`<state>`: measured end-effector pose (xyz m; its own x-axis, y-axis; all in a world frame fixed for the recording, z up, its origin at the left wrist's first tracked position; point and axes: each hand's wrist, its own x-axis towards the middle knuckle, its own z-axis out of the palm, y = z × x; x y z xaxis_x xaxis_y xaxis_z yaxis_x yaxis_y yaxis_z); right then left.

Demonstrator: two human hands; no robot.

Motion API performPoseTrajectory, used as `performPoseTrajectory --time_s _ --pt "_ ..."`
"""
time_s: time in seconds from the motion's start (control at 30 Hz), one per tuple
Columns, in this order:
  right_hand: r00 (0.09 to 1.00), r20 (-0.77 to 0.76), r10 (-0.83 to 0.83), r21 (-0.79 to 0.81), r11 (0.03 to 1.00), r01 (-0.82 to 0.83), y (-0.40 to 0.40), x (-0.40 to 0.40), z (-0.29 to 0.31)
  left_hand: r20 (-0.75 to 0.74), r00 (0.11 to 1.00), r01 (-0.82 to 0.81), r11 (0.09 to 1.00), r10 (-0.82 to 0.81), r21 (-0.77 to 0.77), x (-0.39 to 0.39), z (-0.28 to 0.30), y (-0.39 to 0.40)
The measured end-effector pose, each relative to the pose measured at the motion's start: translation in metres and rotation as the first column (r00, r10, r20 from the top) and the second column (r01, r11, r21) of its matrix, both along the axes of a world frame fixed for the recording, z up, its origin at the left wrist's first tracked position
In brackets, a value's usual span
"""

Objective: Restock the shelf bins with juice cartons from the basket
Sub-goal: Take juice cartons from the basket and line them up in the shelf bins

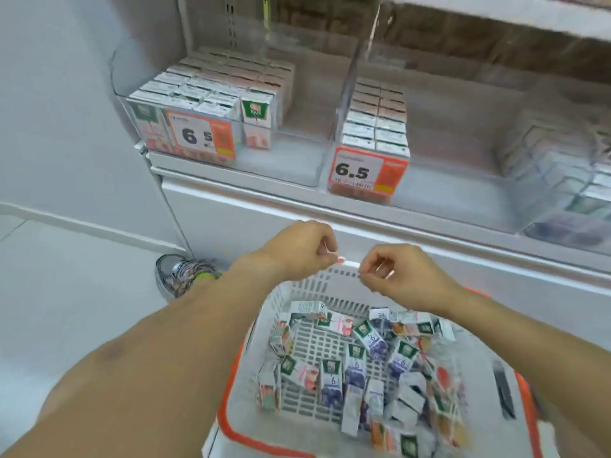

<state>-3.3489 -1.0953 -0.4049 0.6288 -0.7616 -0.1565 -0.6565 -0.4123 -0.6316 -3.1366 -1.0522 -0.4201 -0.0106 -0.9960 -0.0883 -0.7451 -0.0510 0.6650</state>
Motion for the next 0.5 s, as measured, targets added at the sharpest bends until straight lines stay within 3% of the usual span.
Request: performPoseTrajectory --time_s 0.07,0.2,0.33,0.5 --pt "0.993 -0.115 -0.022 0.065 0.997 0.029 -0.003 -0.026 -0.040 -0.014 0.998 0.059 0.994 -0.058 0.095 -0.032 -0.024 -0.001" --pt "0.940 -0.299 -0.167 0.092 0.975 0.203 -0.001 -0.073 -0.121 -0.083 0.997 0.024 0.962 -0.002 0.272 -0.086 -0.093 0.010" --pt "0.854 -0.507 -0.117 0.177 0.956 0.236 0.016 -0.107 -0.184 -0.080 0.993 -0.026 0.843 0.081 0.538 -0.113 -0.168 0.045" --pt "0.829 -0.518 -0.211 0.152 0.931 0.331 0.014 -0.125 -0.216 0.019 0.996 -0.079 0.799 0.085 0.595 -0.117 -0.225 0.052"
